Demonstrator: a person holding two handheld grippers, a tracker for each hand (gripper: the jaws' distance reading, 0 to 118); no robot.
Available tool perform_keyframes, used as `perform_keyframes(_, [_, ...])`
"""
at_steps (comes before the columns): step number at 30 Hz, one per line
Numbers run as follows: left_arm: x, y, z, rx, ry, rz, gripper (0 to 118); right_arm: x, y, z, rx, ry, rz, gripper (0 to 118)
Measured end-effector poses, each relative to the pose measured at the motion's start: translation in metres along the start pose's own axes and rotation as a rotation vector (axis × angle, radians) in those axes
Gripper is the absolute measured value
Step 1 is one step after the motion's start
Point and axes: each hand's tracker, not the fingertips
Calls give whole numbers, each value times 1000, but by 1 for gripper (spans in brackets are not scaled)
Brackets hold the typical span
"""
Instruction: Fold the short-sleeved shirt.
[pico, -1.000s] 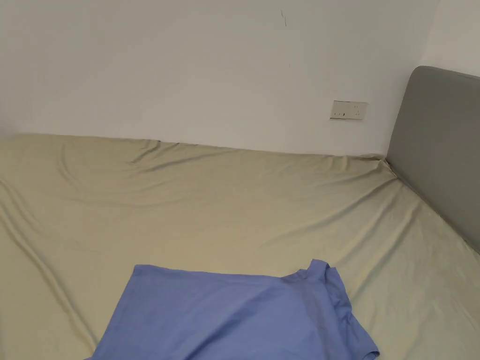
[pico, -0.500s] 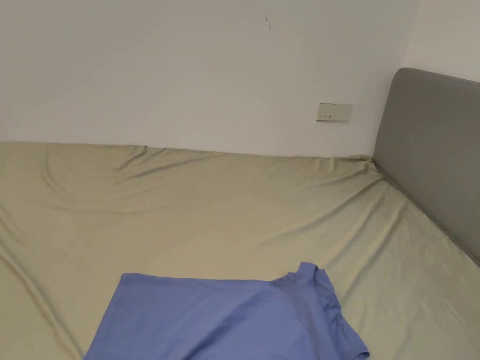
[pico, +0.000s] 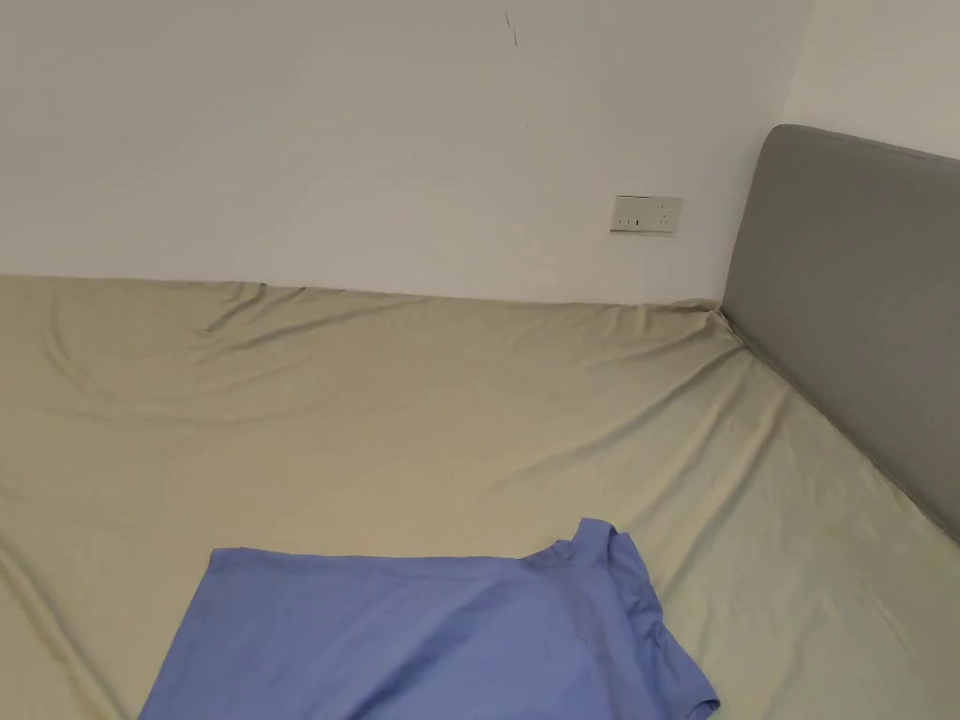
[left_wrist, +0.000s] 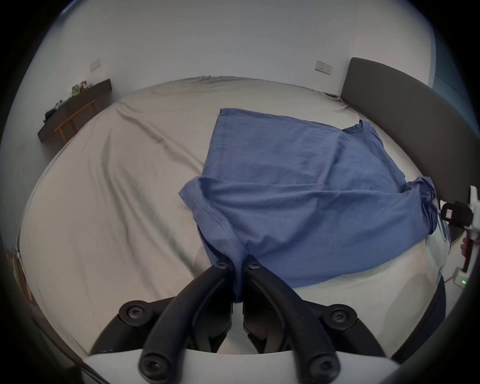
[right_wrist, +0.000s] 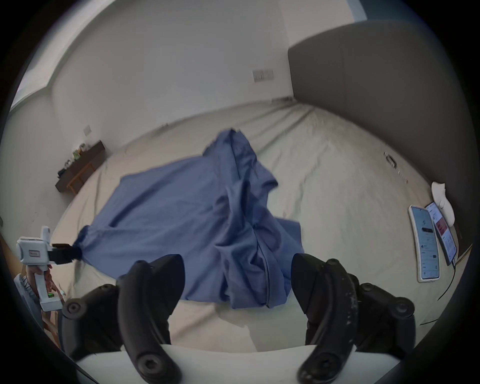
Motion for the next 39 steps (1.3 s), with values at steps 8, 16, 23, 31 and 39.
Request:
perform_keyframes(8, [-3,0,-1,-14,-6,29,5,-1,3,-50,-183,-37,12,48])
perform_keyframes(16, [-1,7,23,-4,-28,25,4,11,16,-16,-149,83,-21,18])
perform_keyframes(23, [-2,3,78,17,-77,37,4,13,22,43,-94,126,-29,18])
perform_keyframes(31, [6,-54,74,-131,-74,25,4,31,-34,46,-184,94,-65,18])
perform_keyframes(39, [10,-56,75,-26,47,14,84,10,-34,45,-175,-22,70,57])
